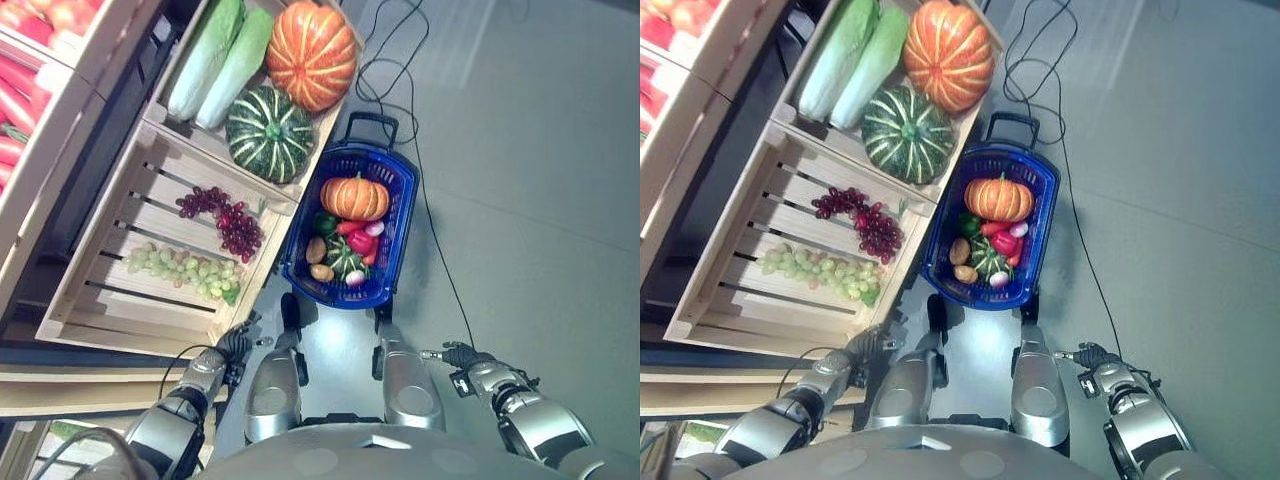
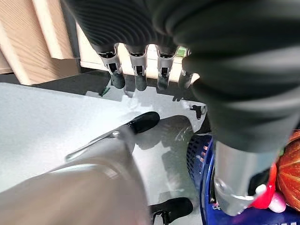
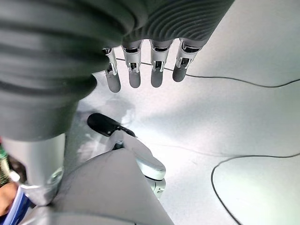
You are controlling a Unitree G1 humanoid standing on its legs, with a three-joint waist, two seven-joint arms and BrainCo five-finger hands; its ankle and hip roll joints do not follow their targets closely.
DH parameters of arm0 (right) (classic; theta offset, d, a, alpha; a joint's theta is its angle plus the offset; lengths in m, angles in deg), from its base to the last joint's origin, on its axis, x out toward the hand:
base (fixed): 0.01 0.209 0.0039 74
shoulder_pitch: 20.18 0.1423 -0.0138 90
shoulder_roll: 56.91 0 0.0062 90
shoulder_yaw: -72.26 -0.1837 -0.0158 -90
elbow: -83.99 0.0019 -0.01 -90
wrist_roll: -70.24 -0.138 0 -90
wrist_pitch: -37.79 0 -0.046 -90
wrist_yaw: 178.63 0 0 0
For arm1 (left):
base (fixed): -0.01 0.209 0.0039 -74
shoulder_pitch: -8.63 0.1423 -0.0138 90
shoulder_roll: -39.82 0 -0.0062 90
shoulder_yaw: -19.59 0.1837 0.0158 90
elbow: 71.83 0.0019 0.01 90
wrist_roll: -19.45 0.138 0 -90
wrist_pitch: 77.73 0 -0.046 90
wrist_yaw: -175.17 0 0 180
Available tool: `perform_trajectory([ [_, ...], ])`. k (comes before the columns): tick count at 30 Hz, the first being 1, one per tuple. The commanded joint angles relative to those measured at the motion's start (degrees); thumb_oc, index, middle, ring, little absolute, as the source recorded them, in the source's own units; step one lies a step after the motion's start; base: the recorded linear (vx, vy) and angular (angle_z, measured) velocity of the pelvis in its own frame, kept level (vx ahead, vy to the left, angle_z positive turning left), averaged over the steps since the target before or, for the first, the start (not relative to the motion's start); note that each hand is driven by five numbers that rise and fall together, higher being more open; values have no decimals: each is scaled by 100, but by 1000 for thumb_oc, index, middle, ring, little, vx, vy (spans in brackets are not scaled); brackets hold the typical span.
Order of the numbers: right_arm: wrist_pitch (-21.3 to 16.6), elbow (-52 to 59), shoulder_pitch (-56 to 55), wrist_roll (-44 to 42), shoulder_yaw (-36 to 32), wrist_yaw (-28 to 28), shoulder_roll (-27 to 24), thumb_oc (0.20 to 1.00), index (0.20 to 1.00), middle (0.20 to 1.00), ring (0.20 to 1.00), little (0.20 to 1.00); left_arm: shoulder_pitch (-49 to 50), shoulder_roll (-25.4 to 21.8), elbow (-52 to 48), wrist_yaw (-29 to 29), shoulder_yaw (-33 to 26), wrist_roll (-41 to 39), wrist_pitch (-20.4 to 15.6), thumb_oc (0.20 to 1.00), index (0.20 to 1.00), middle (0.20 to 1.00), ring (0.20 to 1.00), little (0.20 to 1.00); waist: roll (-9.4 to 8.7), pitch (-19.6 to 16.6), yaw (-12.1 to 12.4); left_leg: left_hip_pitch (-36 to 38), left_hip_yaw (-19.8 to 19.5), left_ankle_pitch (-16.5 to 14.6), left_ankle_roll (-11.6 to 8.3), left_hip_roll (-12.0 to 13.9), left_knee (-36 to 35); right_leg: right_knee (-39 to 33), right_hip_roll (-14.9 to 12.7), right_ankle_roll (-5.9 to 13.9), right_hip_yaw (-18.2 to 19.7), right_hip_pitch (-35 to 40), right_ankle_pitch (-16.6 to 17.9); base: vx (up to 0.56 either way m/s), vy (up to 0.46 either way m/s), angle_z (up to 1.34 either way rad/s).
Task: Pick up fruits and vegetables into the basket
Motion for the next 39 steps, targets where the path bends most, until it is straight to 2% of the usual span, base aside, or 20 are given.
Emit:
perform_trajectory([
  [1, 114, 37, 212, -384, 192, -38, -117, 1000, 1000, 1000, 1000, 1000, -319, -167, -1, -54, 150, -365, -502, 1000, 1000, 1000, 1000, 1000, -127, 177, -21, -370, -375, -240, 256, -356, 10, 382, 17, 31, 87, -258, -389, -81, 29, 11],
  [4, 89, 58, 353, -529, 151, -64, -211, 1000, 1000, 1000, 1000, 1000, -454, -223, -315, -129, 131, -591, -929, 1000, 1000, 1000, 1000, 1000, -107, 315, 38, -549, -371, -249, 259, -389, 247, 783, 13, -25, 56, -508, -516, -95, 32, 8],
  [5, 83, 61, 370, -550, 147, -67, -224, 1000, 1000, 1000, 1000, 1000, -473, -234, -360, -156, 131, -616, -958, 1000, 1000, 1000, 1000, 1000, -108, 333, 43, -599, -384, -267, 259, -403, 327, 834, 15, -35, 55, -544, -529, -102, 9, 2],
  [6, 70, 64, 424, -623, 128, -78, -270, 1000, 1000, 1000, 1000, 1000, -546, -280, -536, -387, 110, -666, -1181, 1000, 1000, 1000, 1000, 1000, -113, 417, 60, -806, -427, -348, 263, -457, 676, 1058, 16, -73, 36, -676, -594, -84, -6, 2],
  [12, 55, 43, 595, -878, 151, -214, -325, 1000, 1000, 1000, 1000, 1000, -896, -608, -1301, -1382, 81, -497, -1742, 1000, 1000, 1000, 1000, 1000, -130, 574, 121, -1722, -433, -627, 315, -584, 1818, 2094, -31, -120, -36, -1472, -894, -75, -8, 11],
  [17, 93, 99, 623, -955, 100, -286, -340, 1000, 1000, 1000, 1000, 1000, -1004, -832, -2050, -2203, 86, -122, -1949, 1000, 1000, 1000, 1000, 1000, -116, 574, 227, -2308, -469, -768, 386, -617, 2349, 2812, -61, -123, -36, -2099, -1103, -9, 3, 15],
  [19, 97, 118, 618, -953, 89, -288, -346, 1000, 1000, 1000, 1000, 1000, -1013, -877, -2169, -2376, 67, -25, -1994, 1000, 1000, 1000, 1000, 1000, -119, 574, 242, -2381, -485, -791, 397, -621, 2402, 2872, -56, -126, -31, -2176, -1124, 8, -14, 12],
  [22, 45, 160, 592, -1014, 81, -302, -359, 1000, 1000, 1000, 1000, 1000, -1081, -1102, -2499, -3199, 3, 625, -2045, 1000, 1000, 1000, 1000, 1000, -162, 574, 278, -2600, -507, -849, 430, -621, 2521, 2971, -25, -142, -37, -2402, -1158, -9, -33, 5],
  [26, 27, 154, 625, -1033, 82, -300, -349, 1000, 1000, 1000, 1000, 1000, -1259, -1349, -2645, -3859, -19, 1398, -1837, 1000, 1000, 1000, 1000, 1000, -199, 574, 281, -2775, -531, -840, 437, -628, 2592, 3012, 15, -169, -34, -2554, -1142, -8, -18, 2],
  [28, 38, 161, 656, -1060, 111, -298, -357, 1000, 1000, 1000, 1000, 1000, -1421, -1585, -2653, -4239, 83, 2380, -1476, 1000, 1000, 1000, 1000, 1000, -214, 574, 281, -2893, -527, -859, 434, -622, 2679, 3085, 24, -192, -47, -2645, -1174, 0, 0, 0],
  [33, 19, 169, 726, -1018, 169, -210, -453, 1000, 1000, 1000, 1000, 1000, -1809, -2113, -2365, -4575, 442, 3709, -481, 1000, 1000, 1000, 1000, 1000, -219, 574, 234, -3075, -500, -853, 421, -580, 2808, 3219, 43, -230, -66, -2817, -1210, 0, 0, 0],
  [37, 7, 164, 809, -1003, 211, -188, -486, 1000, 1000, 1000, 1000, 1000, -1939, -2310, -2047, -4822, 674, 4541, -138, 1000, 1000, 1000, 1000, 1000, -207, 574, 183, -3171, -473, -849, 405, -541, 2883, 3263, 52, -249, -41, -2910, -1210, -1, 5, -1],
  [39, 10, 167, 849, -996, 241, -170, -531, 1000, 1000, 1000, 1000, 1000, -2001, -2398, -1839, -4969, 763, 4693, -74, 1000, 1000, 1000, 1000, 1000, -197, 574, 153, -3218, -462, -843, 394, -526, 2916, 3275, 56, -264, -28, -2953, -1210, -1, 35, -3],
])
